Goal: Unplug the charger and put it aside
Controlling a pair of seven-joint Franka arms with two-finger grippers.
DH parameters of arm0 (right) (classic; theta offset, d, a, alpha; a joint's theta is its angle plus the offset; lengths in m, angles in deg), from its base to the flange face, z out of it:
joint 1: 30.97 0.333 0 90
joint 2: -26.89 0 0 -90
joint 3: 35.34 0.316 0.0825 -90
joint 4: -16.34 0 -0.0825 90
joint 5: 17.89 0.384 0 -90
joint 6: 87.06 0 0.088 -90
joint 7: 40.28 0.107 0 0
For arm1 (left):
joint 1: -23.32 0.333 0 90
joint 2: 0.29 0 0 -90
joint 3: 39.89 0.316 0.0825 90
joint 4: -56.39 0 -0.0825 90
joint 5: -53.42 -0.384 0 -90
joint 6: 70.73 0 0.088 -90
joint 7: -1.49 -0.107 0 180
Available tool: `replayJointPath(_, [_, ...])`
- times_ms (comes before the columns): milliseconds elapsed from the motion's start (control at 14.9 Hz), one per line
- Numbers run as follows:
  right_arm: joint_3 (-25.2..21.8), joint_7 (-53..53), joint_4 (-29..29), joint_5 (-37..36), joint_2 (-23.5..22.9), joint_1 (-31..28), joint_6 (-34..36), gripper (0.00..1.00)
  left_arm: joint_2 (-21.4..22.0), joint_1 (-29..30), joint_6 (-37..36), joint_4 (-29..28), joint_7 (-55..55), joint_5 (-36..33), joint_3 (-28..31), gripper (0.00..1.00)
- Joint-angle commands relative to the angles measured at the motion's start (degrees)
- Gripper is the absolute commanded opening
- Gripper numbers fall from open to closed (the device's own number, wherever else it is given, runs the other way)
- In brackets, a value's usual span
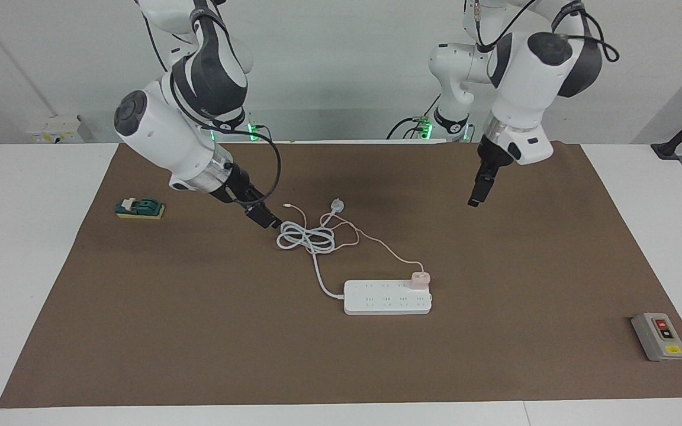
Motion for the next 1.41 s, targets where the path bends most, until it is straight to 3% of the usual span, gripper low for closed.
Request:
replayJointPath(0, [-0.1,3.9,-1.6,9.7,-3.8,-0.4,-1.2,1.00,-8.8,-1.7,1.3,8.6,13.3,0.1,0.9,1.00])
replayJointPath(336, [-0.2,8.7,-8.1,19.4,-15.7,3.8,-5.3,1.00,-22.8,-2.9,-2.8,24.1,19.9,0.1,1.5,1.00])
replayJointPath(404, [-0.1,9.0,-9.9,20.1,-18.4,4.1,-5.4,1.00,-30.3,-3.0,-7.2,33.1,21.6,-0.1,1.8,1.00])
replayJointPath(471, [-0.1,9.6,-11.9,21.2,-20.4,4.5,-5.6,1.00,-32.6,-2.8,-7.7,36.3,23.5,0.0,1.8,1.00])
replayJointPath(673, [-0.1,9.8,-16.7,27.2,-26.3,4.4,-6.6,1.00,-32.5,-2.7,-5.5,34.3,24.8,0.1,1.6,1.00])
replayJointPath(1009, [-0.1,9.5,-28.3,27.8,-36.6,6.7,-7.1,1.00,-32.4,-3.3,-0.3,31.3,25.0,0.7,1.5,1.00])
replayJointPath(1345, [-0.1,9.3,-32.2,27.9,-40.7,7.5,-9.6,1.00,-32.6,-5.3,5.6,27.5,26.5,0.7,1.6,1.00])
